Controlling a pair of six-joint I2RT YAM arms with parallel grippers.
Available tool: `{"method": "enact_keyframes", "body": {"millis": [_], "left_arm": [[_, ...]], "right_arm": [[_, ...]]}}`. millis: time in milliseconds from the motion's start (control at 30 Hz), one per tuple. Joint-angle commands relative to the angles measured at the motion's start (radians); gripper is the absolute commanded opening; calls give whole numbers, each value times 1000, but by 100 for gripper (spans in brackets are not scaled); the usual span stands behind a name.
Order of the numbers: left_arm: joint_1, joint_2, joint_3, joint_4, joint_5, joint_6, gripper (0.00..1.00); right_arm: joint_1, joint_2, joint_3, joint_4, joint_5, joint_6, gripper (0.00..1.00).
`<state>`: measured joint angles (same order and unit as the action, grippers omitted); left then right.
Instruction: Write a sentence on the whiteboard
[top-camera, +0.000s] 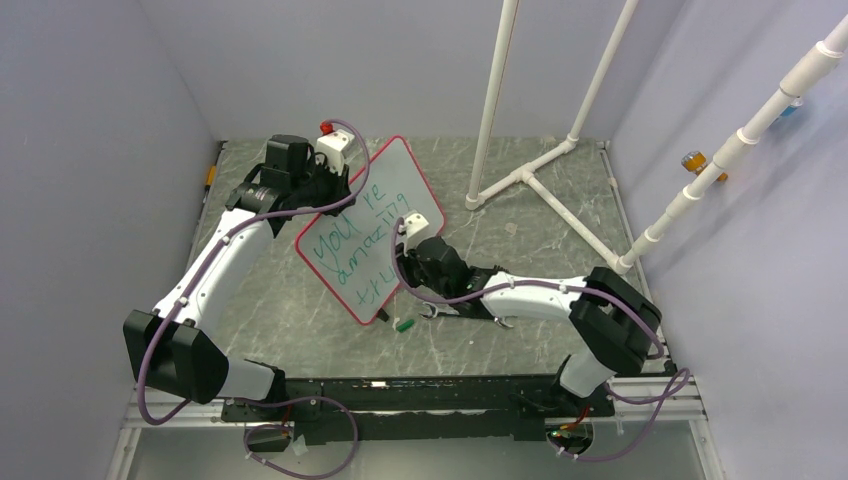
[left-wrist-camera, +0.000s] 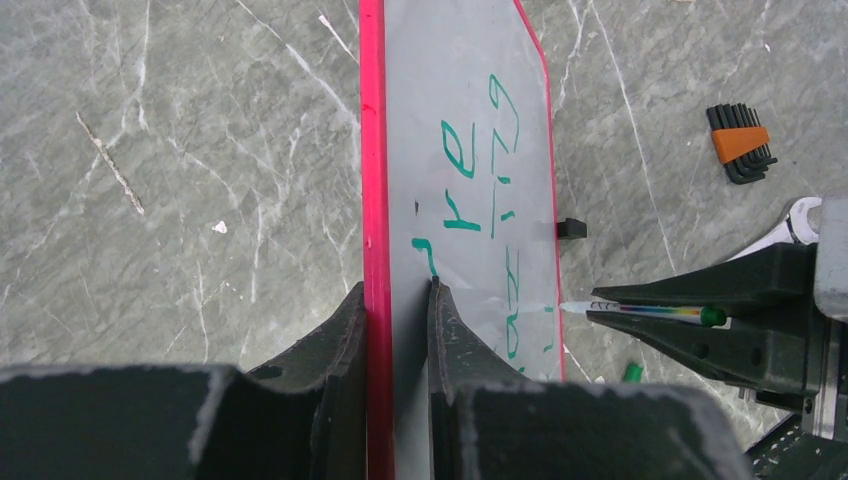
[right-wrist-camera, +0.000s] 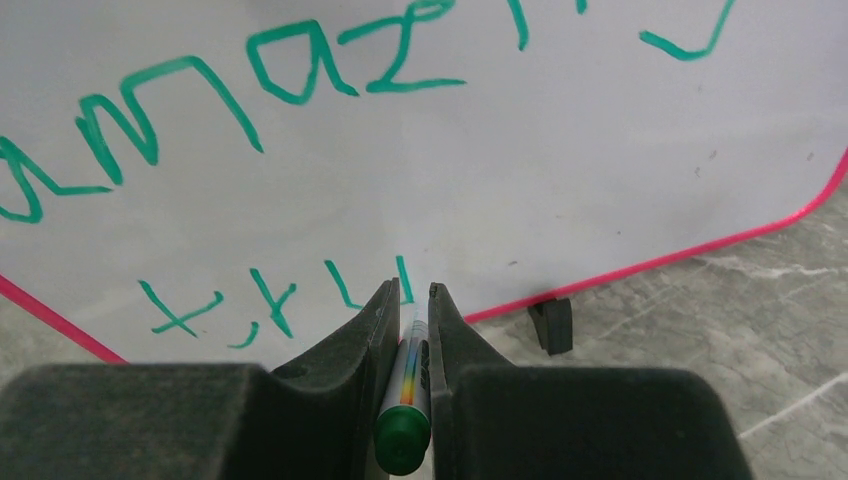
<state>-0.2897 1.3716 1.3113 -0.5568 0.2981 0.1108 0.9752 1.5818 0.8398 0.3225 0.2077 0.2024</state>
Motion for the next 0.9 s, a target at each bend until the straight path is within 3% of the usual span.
{"method": "enact_keyframes", "body": {"millis": [0,367,867], "left_arm": [[4,6,-5,-79,-149,132,0],[3,3,-5,-79,-150,132,0],[4,0,-2,-80,-146,132,0]], "right_arm": [[-24,-88,-36,31,15,20,0],[-102,-188,-134,244,-157,189,0],[-203,-84,-198,558,-203,498,0]]}}
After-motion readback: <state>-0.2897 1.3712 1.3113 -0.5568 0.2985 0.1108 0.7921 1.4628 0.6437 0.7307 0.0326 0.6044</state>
